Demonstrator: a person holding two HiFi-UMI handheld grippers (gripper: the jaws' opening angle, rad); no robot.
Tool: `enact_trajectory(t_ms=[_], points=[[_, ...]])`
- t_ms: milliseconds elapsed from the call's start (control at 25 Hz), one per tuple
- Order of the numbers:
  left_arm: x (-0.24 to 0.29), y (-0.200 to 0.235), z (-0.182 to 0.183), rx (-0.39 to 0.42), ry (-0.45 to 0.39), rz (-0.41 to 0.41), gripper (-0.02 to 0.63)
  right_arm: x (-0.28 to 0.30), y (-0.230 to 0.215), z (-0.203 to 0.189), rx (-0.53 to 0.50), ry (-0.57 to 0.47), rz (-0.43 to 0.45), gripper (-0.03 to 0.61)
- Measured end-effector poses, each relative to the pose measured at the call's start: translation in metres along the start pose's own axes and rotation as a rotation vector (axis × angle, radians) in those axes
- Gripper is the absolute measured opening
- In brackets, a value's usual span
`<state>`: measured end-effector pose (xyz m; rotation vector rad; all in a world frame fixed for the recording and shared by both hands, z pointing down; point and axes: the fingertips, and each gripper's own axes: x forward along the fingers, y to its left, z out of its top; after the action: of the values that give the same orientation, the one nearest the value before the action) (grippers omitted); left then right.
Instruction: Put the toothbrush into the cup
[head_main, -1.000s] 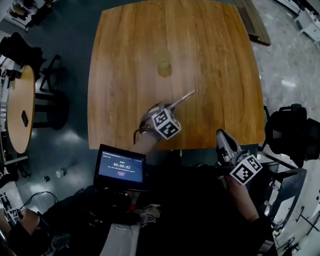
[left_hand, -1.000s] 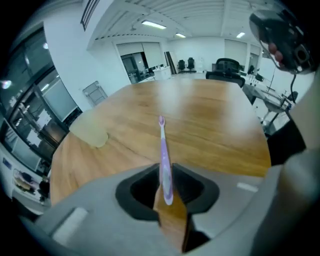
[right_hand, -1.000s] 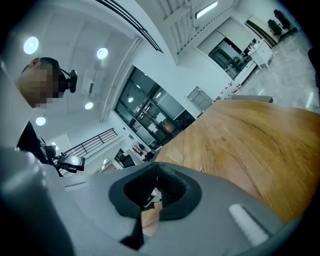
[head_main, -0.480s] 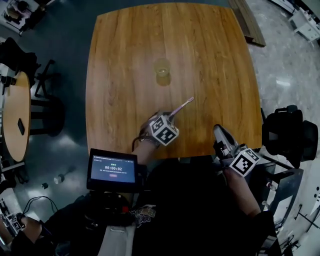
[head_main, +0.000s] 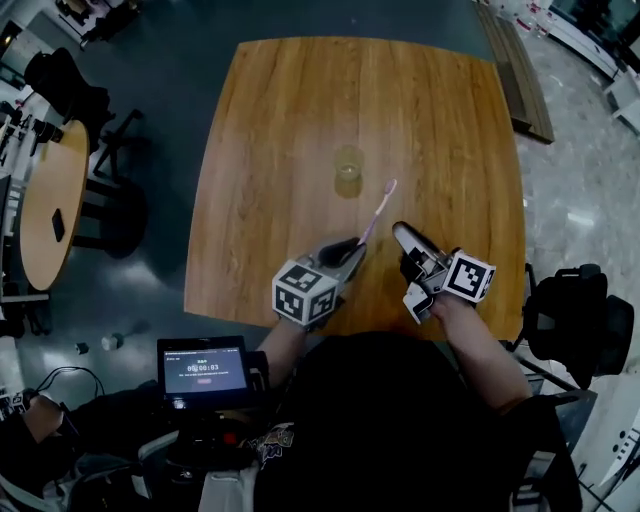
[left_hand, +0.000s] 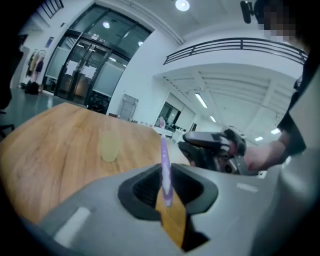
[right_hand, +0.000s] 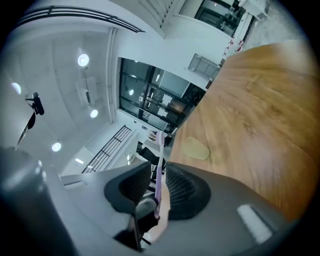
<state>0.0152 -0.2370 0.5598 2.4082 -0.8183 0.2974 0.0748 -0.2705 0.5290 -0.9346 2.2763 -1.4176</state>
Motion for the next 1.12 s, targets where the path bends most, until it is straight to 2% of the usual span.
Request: enact_trajectory(t_ms=[120,280,320,400,600,720,800,880,960,1120], points=[[-0.009,-0.004,0.004,0.032,-0.022,0.025,0.063,0.024,0.013,0.009,-0.031,0.05,0.038,0.091],[-0.01,-0.008,-0.001,0.039,-0.028,0.033,0.063,0.044,0.009,0.009,-0.049,0.12,0.042,0.09],[-0.011,-0.008,-0.003,0.044,-0.026,0.038,0.063,0.047,0.008,0.007,-0.047,0.136,0.037,0.031],[-0.013,-0.006,-0.005,0.044,-0.026,0.049,0.064,0.051,0.006,0.002,-0.039,0.157,0.036,0.03],[-0.016,0.002,-0.007,0.028,-0.048,0.067,0.066,0.056,0.005,-0.001,-0.011,0.172,0.052,0.02],[-0.023,0.01,-0.004,-0.029,-0.102,0.098,0.094,0.056,0.011,0.013,-0.044,0.136,0.067,0.018],[-0.034,0.019,-0.006,-0.06,-0.133,0.142,0.106,0.061,0.018,0.033,-0.131,0.086,0.072,0.017],[-0.048,0.025,-0.01,-0.094,-0.164,0.172,0.06,0.072,0.025,0.057,-0.284,0.037,0.032,0.017],[-0.059,0.02,-0.012,-0.125,-0.201,0.159,0.015,0.088,0.03,0.082,-0.434,-0.014,0.002,0.017],[-0.072,-0.009,-0.008,-0.145,-0.265,0.091,0.012,0.134,0.037,0.114,-0.69,-0.062,-0.01,0.017]])
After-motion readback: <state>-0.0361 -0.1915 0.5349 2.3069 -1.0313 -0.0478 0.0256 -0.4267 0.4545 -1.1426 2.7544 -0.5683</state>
